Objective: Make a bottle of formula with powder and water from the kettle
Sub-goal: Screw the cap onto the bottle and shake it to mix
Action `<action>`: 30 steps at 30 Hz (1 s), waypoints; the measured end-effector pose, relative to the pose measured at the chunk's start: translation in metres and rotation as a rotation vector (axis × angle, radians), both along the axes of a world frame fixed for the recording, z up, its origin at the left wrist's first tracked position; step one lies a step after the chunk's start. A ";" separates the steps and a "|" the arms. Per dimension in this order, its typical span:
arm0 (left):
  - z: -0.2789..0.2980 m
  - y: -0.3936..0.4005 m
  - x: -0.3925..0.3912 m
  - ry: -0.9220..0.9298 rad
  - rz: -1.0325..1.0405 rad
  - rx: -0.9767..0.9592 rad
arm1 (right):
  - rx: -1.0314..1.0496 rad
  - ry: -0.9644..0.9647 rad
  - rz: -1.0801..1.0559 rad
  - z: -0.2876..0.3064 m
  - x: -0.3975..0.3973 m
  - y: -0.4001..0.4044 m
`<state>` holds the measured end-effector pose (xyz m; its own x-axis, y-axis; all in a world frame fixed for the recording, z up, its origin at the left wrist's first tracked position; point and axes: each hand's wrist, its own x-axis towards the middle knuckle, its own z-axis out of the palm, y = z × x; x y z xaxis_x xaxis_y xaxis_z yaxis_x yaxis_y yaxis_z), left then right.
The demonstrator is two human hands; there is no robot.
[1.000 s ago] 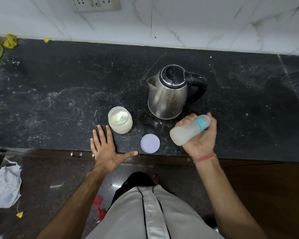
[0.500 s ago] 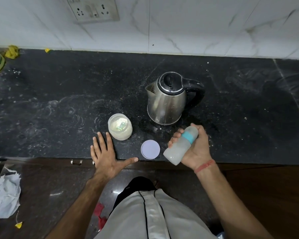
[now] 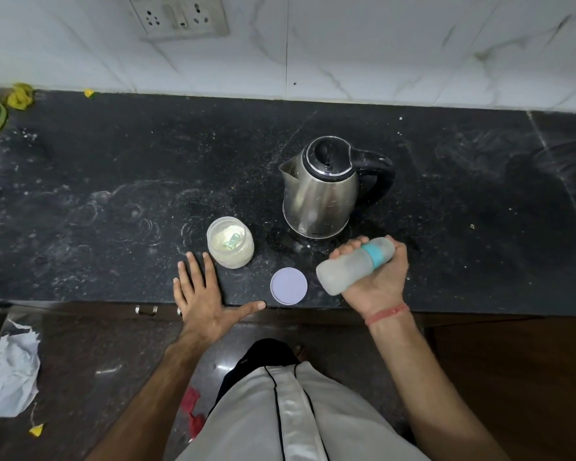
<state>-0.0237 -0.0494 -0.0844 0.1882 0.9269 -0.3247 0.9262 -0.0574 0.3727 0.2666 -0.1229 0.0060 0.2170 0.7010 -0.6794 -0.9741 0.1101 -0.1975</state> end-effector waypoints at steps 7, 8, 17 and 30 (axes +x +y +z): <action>0.004 -0.001 0.000 -0.010 -0.003 -0.008 | -0.035 -0.004 -0.035 -0.001 0.008 0.000; 0.004 -0.001 0.000 -0.008 -0.003 -0.007 | -0.020 0.031 -0.101 -0.002 0.010 0.000; 0.001 -0.001 0.001 0.015 0.000 -0.002 | -0.035 0.015 -0.013 -0.007 -0.002 -0.004; 0.004 -0.001 0.000 0.001 -0.001 -0.007 | 0.146 0.095 -0.105 -0.003 -0.009 -0.010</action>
<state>-0.0233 -0.0500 -0.0801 0.1892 0.9244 -0.3313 0.9264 -0.0561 0.3724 0.2571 -0.1332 0.0033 0.2341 0.7706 -0.5928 -0.9692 0.2328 -0.0801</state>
